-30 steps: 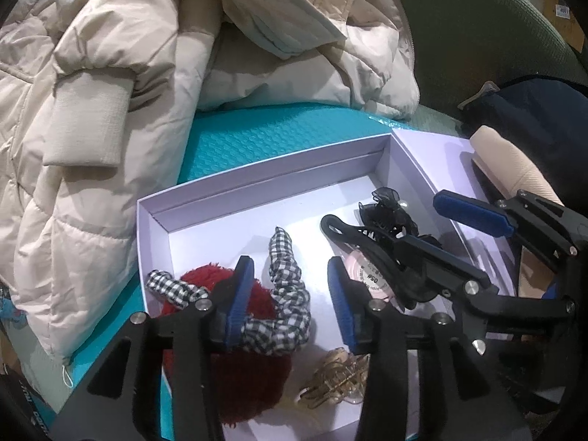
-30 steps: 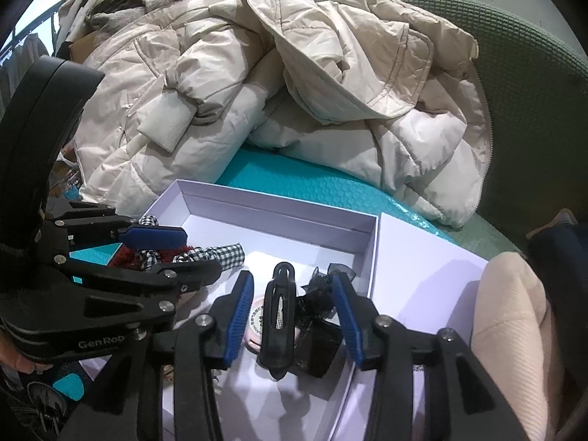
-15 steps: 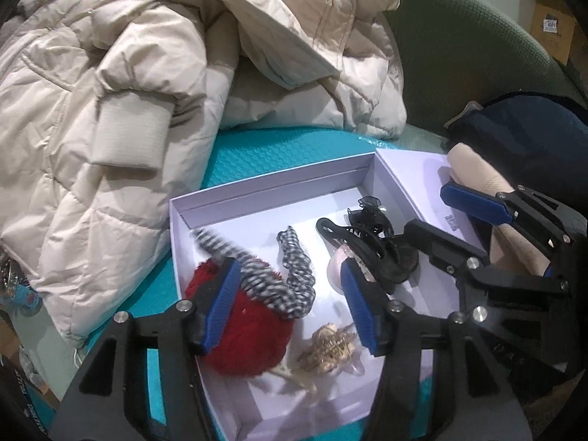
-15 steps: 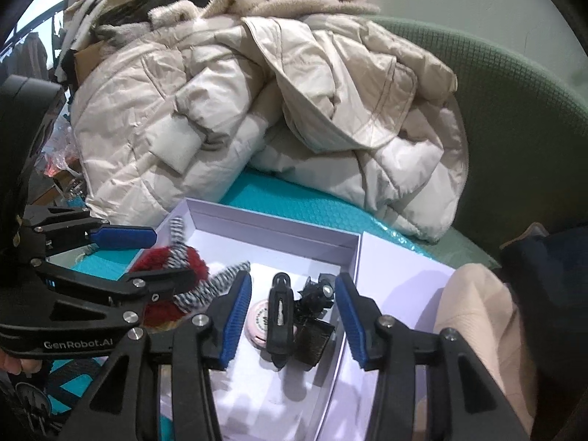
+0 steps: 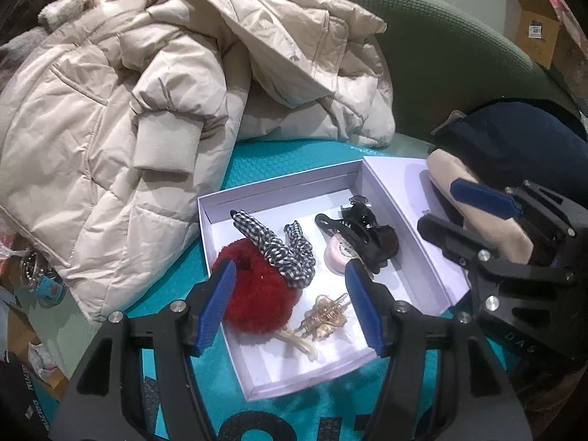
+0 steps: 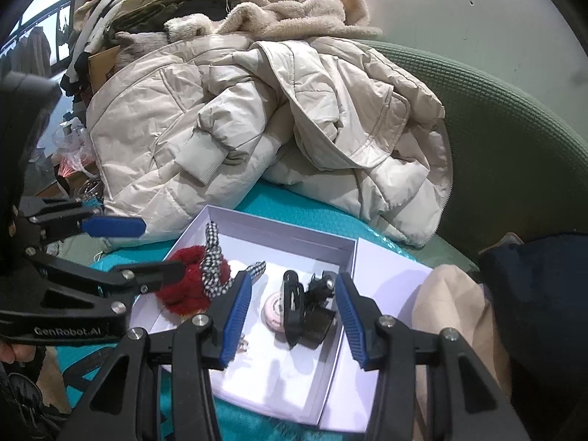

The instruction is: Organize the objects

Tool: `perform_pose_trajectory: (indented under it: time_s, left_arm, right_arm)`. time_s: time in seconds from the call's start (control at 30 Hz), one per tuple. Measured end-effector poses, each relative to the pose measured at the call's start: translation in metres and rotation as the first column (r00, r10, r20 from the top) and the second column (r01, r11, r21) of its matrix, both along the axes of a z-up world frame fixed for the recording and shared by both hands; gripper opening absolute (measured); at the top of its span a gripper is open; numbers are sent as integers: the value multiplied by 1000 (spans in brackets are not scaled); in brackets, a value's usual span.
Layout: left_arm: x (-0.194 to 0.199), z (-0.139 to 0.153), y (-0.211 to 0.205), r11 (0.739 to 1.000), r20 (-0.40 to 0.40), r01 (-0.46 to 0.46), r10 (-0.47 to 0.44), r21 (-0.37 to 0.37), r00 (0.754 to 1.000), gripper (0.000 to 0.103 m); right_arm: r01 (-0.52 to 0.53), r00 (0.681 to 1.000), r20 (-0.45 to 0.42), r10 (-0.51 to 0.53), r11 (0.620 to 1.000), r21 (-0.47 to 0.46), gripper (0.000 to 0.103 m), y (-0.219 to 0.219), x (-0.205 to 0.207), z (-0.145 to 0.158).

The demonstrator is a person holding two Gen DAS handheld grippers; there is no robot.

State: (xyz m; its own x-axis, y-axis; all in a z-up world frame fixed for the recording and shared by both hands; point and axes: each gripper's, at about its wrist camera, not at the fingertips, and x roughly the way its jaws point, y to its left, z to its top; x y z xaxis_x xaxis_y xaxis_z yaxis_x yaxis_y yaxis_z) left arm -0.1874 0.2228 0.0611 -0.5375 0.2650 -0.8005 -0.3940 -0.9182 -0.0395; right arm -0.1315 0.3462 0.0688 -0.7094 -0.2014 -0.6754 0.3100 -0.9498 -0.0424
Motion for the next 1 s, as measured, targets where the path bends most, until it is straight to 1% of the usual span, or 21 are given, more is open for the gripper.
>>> perform_pose_trajectory:
  time_s: [0.07, 0.2, 0.3, 0.37, 0.43, 0.53, 0.67, 0.87, 1.0]
  left_arm:
    - [8, 8, -1, 1000, -15, 3, -3, 1, 1000, 63]
    - [27, 22, -5, 1000, -38, 5, -5, 0, 999, 67]
    - [44, 30, -9, 1000, -63, 5, -6, -17, 998, 71]
    - [53, 33, -12, 1000, -71, 0, -2, -19, 997, 72]
    - [62, 35, -17, 1000, -72, -1, 0, -13, 997, 73]
    - [77, 36, -24, 1000, -75, 0, -1, -23, 997, 76]
    - [95, 36, -34, 999, -92, -9, 6, -41, 996, 78]
    - [120, 31, -47, 999, -85, -8, 5, -41, 996, 80]
    - [134, 27, -55, 999, -84, -15, 12, -40, 996, 82]
  right_arm:
    - [3, 1000, 1, -3, 1000, 5, 48, -1, 9, 4]
    - [18, 1000, -5, -18, 1000, 8, 58, -3, 29, 15]
    - [26, 1000, -12, -26, 1000, 15, 60, -6, 44, 21]
    - [35, 999, -16, -35, 999, 24, 61, -7, 52, 24]
    - [43, 999, -16, -42, 999, 27, 66, -8, 61, 26]
    - [53, 999, -14, -52, 998, 33, 70, -11, 74, 27]
    - [63, 998, -4, -62, 997, 43, 71, -17, 92, 24]
    - [88, 996, -2, -88, 994, 71, 71, -23, 115, 18]
    - [115, 993, 16, -116, 992, 60, 71, -21, 128, 12]
